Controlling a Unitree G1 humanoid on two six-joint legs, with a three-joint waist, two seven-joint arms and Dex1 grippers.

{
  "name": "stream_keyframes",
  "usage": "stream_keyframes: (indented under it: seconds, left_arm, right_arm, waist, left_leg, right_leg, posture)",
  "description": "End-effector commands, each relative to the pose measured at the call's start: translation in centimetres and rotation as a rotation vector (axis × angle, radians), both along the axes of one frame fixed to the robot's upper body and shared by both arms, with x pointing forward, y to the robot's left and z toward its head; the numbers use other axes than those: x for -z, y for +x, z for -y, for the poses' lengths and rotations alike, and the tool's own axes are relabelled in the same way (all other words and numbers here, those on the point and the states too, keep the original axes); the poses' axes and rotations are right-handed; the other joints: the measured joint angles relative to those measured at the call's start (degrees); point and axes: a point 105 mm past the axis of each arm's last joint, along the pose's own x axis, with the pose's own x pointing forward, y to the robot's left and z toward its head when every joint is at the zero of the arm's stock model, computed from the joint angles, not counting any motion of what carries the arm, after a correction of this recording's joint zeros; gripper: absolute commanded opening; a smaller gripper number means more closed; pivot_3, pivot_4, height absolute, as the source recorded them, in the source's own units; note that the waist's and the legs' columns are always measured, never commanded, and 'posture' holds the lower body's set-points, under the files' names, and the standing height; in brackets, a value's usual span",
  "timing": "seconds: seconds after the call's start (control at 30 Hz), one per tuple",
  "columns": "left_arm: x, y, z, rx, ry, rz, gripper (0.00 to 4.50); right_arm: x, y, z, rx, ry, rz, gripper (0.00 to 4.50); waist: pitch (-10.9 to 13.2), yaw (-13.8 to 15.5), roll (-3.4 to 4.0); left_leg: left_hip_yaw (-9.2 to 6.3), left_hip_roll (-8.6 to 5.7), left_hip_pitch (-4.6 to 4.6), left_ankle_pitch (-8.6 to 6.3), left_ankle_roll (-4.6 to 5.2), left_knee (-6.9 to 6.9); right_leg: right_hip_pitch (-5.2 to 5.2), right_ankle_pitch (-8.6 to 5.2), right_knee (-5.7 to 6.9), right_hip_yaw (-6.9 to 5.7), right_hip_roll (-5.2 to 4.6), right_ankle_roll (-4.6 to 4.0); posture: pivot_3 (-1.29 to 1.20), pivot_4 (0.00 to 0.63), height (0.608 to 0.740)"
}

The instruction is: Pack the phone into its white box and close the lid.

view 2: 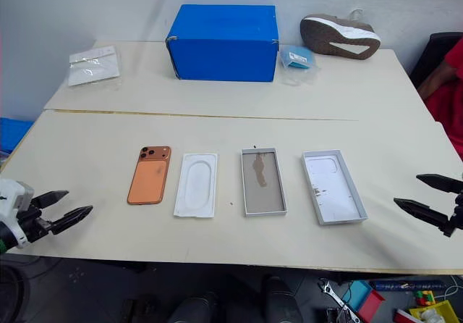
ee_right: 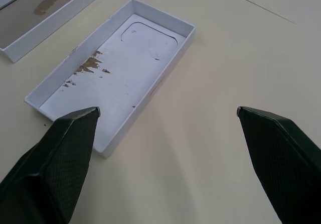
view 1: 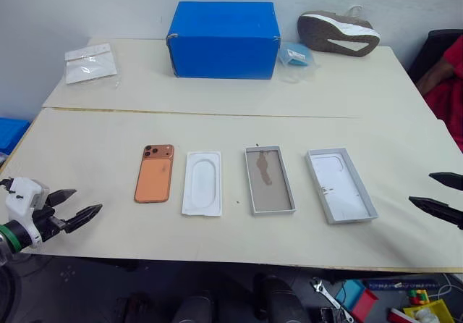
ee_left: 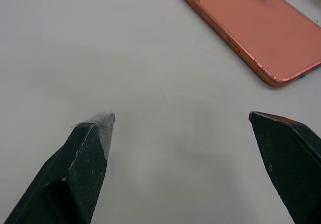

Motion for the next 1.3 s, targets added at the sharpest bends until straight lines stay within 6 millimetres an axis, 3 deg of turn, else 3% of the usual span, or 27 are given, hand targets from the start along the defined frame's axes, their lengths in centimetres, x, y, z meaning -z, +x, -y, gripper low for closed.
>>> stream_keyframes:
  seconds: [0.03,0.67,0.93,1.1,1.3]
  left_arm:
    - [-0.6,0.1,0.2,0.023,0.036,0.028,4.5]
    - [0.0,0.6,-0.2,-0.001,0.024,0.004,4.5]
    - [0.1,0.8,1.0,0.048,-0.026,-0.031,4.5]
    - [-0.8,1.3,2.8,0.136,-0.089,-0.065,4.5]
    - [-2.8,1.7,8.7,0.4,-0.203,-0.119,4.5]
  right_arm:
    - [-1.2,-0.2,0.0,0.008,0.0,0.05,4.48]
    - [-1.7,-0.2,-0.1,0.036,-0.018,0.058,4.48]
    - [-2.2,0.1,-0.8,0.039,-0.05,0.095,4.48]
    - [-3.0,-0.2,-2.9,-0.021,-0.044,0.109,4.48]
    - [-4.5,-0.9,-8.5,-0.18,0.006,0.121,4.48]
  waist:
    - [0.0,-0.05,0.0]
    - [0.01,-0.07,0.01]
    - [0.01,-0.07,0.01]
    - [0.01,0.0,0.0]
    - [0.02,0.22,0.02]
  left_leg:
    - [0.0,0.0,0.0,0.0,0.0,0.0]
    - [0.0,0.0,0.0,-0.01,-0.01,0.0]
    - [0.01,0.0,0.0,-0.01,-0.01,0.0]
    - [-0.01,0.0,0.0,0.0,-0.01,0.01]
    - [-0.04,-0.01,-0.03,0.0,-0.02,0.02]
  right_leg:
    - [0.0,0.0,0.0,0.0,0.0,0.0]
    - [0.0,0.0,0.0,0.0,0.0,0.0]
    - [0.0,0.0,0.0,-0.01,0.01,0.01]
    - [0.0,0.01,0.03,-0.01,0.01,0.01]
    - [0.0,0.02,0.03,-0.03,0.01,0.03]
  posture:
    - [0.0,0.15,0.74]
    - [0.0,0.15,0.74]
    - [0.0,0.15,0.74]
    - [0.0,0.15,0.74]
    - [0.0,0.15,0.74]
